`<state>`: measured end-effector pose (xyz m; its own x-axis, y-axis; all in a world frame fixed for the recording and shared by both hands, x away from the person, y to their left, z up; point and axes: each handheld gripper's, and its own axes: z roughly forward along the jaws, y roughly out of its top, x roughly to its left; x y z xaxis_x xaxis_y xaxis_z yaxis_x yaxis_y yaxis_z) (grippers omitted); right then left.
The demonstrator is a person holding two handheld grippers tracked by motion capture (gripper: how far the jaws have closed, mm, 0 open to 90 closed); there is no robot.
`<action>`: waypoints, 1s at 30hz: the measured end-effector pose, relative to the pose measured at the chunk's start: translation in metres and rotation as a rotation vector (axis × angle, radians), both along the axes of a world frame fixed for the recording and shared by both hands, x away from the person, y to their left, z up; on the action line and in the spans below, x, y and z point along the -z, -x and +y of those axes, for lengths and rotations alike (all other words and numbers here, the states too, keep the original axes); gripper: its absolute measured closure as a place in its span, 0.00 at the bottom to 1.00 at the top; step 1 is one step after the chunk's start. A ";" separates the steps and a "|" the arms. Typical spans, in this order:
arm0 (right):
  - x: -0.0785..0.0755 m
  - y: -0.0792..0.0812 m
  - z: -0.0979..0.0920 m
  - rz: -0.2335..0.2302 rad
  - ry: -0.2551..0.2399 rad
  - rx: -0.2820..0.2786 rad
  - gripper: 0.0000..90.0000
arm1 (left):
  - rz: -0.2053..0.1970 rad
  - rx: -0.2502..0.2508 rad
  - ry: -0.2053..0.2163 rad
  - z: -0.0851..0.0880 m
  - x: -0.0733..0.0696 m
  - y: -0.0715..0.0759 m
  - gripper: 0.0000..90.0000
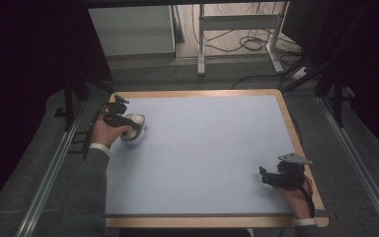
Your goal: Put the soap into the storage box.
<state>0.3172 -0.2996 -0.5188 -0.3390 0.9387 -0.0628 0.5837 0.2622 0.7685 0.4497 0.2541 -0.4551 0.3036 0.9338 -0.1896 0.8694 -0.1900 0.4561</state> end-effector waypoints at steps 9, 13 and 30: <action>0.000 0.000 -0.001 0.002 -0.003 0.002 0.07 | 0.013 -0.015 -0.045 -0.004 0.008 -0.004 0.55; 0.000 0.000 0.000 0.004 0.000 0.001 0.07 | 0.027 -0.016 -0.051 -0.007 0.016 -0.005 0.54; 0.000 0.001 0.001 0.001 0.002 -0.001 0.07 | -0.141 0.120 0.043 -0.025 -0.013 0.040 0.29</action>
